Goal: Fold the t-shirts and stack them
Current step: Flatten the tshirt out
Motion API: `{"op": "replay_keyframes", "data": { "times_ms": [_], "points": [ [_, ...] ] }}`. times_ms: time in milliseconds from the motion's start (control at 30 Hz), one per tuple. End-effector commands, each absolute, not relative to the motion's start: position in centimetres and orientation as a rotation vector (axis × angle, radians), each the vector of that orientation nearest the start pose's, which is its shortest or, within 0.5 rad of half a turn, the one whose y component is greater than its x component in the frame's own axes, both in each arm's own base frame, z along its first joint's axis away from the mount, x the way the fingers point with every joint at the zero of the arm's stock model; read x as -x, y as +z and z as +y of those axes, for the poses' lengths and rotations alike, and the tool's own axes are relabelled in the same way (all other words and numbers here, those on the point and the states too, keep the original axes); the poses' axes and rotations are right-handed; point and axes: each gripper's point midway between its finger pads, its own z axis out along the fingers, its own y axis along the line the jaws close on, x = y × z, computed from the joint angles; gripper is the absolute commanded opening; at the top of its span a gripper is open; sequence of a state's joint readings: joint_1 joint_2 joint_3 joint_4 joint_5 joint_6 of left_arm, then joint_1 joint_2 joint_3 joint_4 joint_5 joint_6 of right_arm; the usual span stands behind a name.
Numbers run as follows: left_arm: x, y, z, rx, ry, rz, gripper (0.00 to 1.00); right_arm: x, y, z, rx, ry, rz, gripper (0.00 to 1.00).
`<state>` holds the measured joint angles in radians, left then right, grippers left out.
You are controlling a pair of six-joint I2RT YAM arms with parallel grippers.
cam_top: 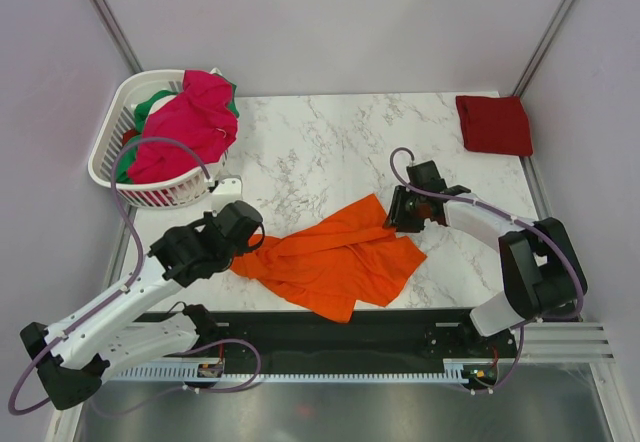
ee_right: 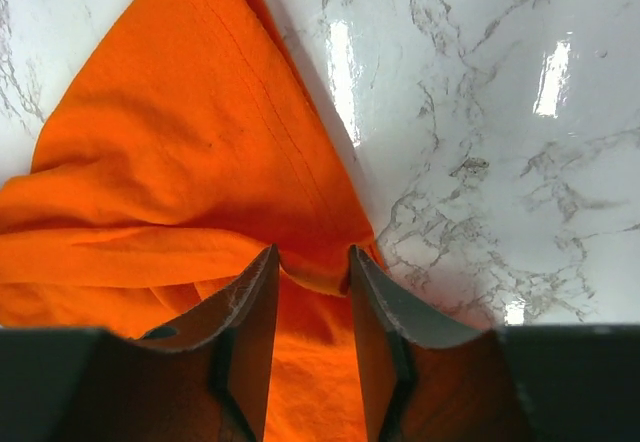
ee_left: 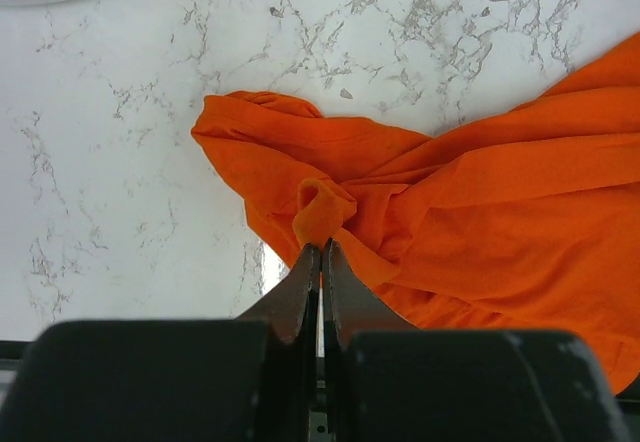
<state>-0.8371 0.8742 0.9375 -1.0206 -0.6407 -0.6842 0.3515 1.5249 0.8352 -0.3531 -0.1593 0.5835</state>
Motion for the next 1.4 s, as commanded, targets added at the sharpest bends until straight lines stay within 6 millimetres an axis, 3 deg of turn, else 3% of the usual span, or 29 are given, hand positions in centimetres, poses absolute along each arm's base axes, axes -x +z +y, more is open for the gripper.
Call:
{"op": "replay_keyframes", "data": {
  "times_ms": [0, 167, 233, 333, 433, 467, 533, 567, 600, 633, 667, 700, 733, 767, 800, 833, 867, 1033, 1100, 1200, 1333, 1367],
  "points": [
    [-20.2, 19.1, -8.9, 0.138, 0.041, 2.231, 0.02, -30.5, 4.9, 16.8, -0.227, 0.544, 2.630, 0.41],
    [-20.2, 19.2, -8.8, 0.143, 0.040, 2.226, 0.02, -30.5, 5.0, 16.8, -0.217, 0.540, 2.628, 0.17],
    [-20.1, 19.3, -8.7, 0.140, 0.043, 2.226, 0.02, -30.4, 5.2, 16.8, -0.216, 0.545, 2.629, 0.02],
    [-19.9, 21.6, -9.0, 0.138, -0.021, 2.212, 0.02, -30.1, 6.2, 16.5, -0.207, 0.531, 2.633, 0.00],
    [-19.9, 26.4, -8.4, 0.144, -0.085, 2.118, 0.02, -30.7, 10.2, 15.7, -0.194, 0.523, 2.569, 0.00],
    [-19.9, 28.6, -8.2, 0.155, -0.116, 2.073, 0.02, -31.7, 13.9, 15.6, -0.182, 0.544, 2.480, 0.00],
    [-19.9, 31.2, -7.5, 0.147, -0.121, 2.016, 0.02, -31.5, 17.2, 14.1, -0.187, 0.500, 2.445, 0.00],
    [-19.7, 33.9, -7.2, 0.167, -0.174, 1.960, 0.02, -32.3, 21.2, 13.9, -0.176, 0.511, 2.361, 0.00],
    [-19.4, 35.5, -7.0, 0.174, -0.212, 1.926, 0.02, -31.4, 23.5, 12.7, -0.188, 0.498, 2.339, 0.00],
    [-19.2, 37.0, -6.6, 0.167, -0.226, 1.893, 0.02, -31.7, 27.6, 12.1, -0.172, 0.501, 2.252, 0.00],
    [-18.8, 40.0, -6.2, 0.182, -0.278, 1.831, 0.02, -30.9, 30.1, 11.3, -0.172, 0.495, 2.197, 0.00],
    [-18.6, 41.6, -5.9, 0.176, -0.296, 1.802, 0.02, -29.9, 31.4, 10.2, -0.196, 0.469, 2.190, 0.00],
    [-18.3, 42.9, -5.9, 0.134, -0.312, 1.781, 0.02, -29.4, 35.0, 9.6, -0.193, 0.470, 2.109, 0.00],
    [-17.8, 45.8, -5.7, 0.131, -0.360, 1.725, 0.02, -28.4, 37.2, 8.6, -0.190, 0.444, 2.050, 0.00],
    [-17.5, 47.2, -5.7, 0.108, -0.383, 1.699, 0.02, -27.5, 38.4, 8.1, -0.191, 0.427, 2.028, 0.00],
    [-17.0, 48.5, -6.0, 0.044, -0.404, 1.678, 0.02, -26.5, 41.4, 7.6, -0.180, 0.425, 1.951, 0.00],
    [-16.2, 51.2, -5.5, 0.041, -0.450, 1.614, 0.02, -25.4, 43.1, 7.1, -0.168, 0.412, 1.899, 0.00],
    [-13.8, 57.2, -6.2, -0.115, -0.569, 1.460, 0.02, -20.3, 49.9, 3.1, -0.254, 0.308, 1.680, 0.00],
    [-12.3, 60.2, -5.9, -0.141, -0.630, 1.360, 0.02, -17.7, 51.9, 1.5, -0.299, 0.285, 1.584, 0.00],
    [-12.4, 61.3, -6.8, -0.171, -0.647, 1.329, 0.02, -16.9, 52.6, 0.4, -0.335, 0.250, 1.545, 0.00],
    [-16.9, 59.6, -9.2, -0.124, -0.554, 1.438, 0.02, -19.6, 50.7, -0.3, -0.351, 0.143, 1.621, 0.00],
    [-18.9, 58.6, -10.6, -0.119, -0.511, 1.486, 0.02, -21.3, 49.8, -0.1, -0.355, 0.116, 1.658, 0.00]
  ]
}}
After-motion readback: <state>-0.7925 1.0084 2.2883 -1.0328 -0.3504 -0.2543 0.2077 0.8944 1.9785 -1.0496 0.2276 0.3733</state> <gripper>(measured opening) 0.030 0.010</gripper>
